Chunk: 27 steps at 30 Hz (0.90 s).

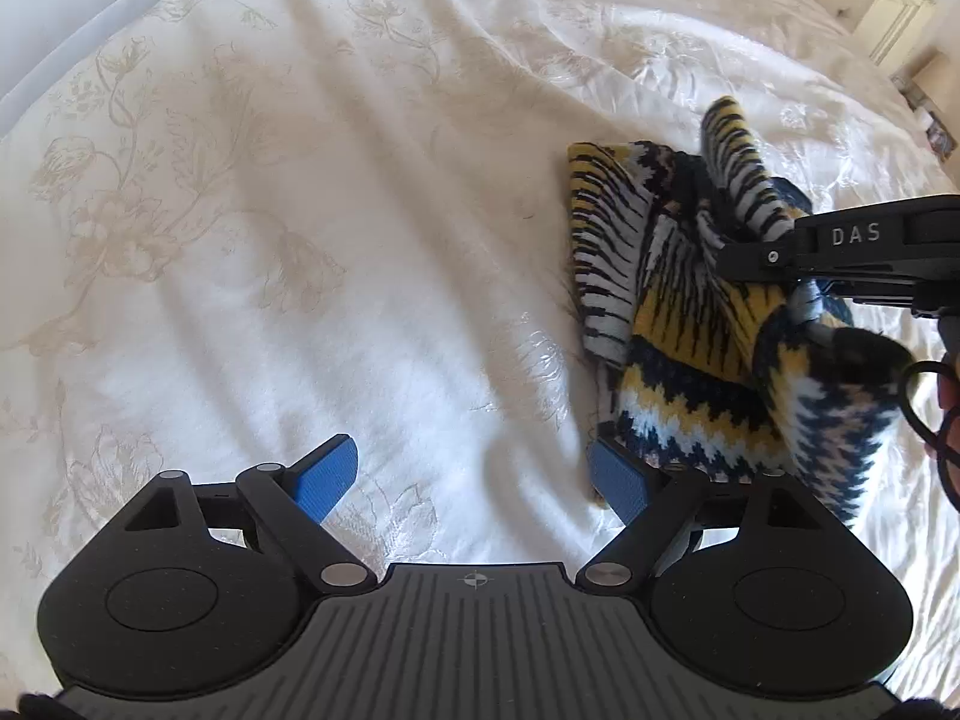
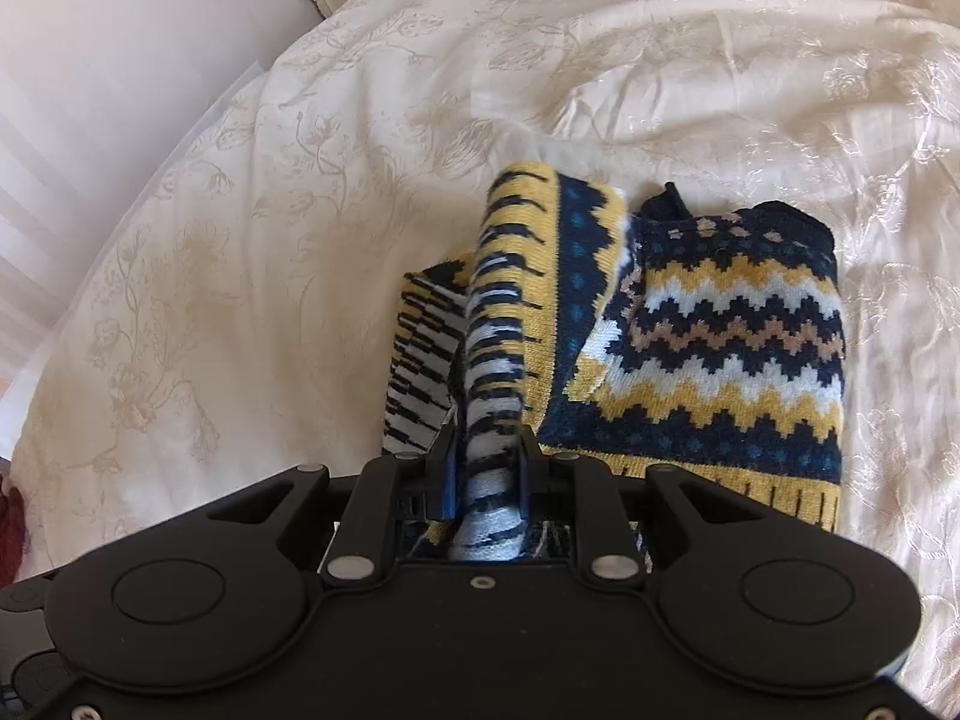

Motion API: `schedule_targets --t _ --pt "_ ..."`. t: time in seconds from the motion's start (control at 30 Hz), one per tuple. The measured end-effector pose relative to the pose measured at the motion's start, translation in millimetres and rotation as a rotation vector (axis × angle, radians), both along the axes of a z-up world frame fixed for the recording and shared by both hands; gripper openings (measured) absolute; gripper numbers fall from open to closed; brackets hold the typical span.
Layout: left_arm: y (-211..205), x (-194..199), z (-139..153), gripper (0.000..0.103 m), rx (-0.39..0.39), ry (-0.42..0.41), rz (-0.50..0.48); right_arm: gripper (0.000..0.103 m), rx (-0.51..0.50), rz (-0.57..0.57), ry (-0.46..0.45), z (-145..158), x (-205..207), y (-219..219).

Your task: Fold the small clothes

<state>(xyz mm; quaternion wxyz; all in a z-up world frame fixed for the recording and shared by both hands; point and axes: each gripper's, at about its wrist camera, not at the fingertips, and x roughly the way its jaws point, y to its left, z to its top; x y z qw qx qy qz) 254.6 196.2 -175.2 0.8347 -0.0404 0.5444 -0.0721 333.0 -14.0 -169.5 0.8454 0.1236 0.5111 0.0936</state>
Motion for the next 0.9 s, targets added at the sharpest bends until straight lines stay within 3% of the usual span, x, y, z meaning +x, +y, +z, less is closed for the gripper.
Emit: schedule_targets --t 0.27,0.4,0.57,0.73,0.9 --pt "2 1 -2 0.084 -0.002 0.012 -0.003 0.023 -0.023 0.039 0.002 -9 5 29" --pt "0 6 1 0.084 -0.009 0.008 -0.003 0.028 0.096 0.075 -0.039 0 4 25" --pt "-3 16 20 0.084 -0.029 -0.039 -0.021 0.028 0.162 -0.023 -0.111 21 -10 -14" --pt "-23 37 34 0.084 -0.088 -0.074 -0.048 0.028 0.076 -0.125 -0.098 19 -35 -58" --pt "-58 58 32 0.085 -0.146 -0.075 -0.097 0.028 0.011 -0.096 -0.057 6 -64 -65"
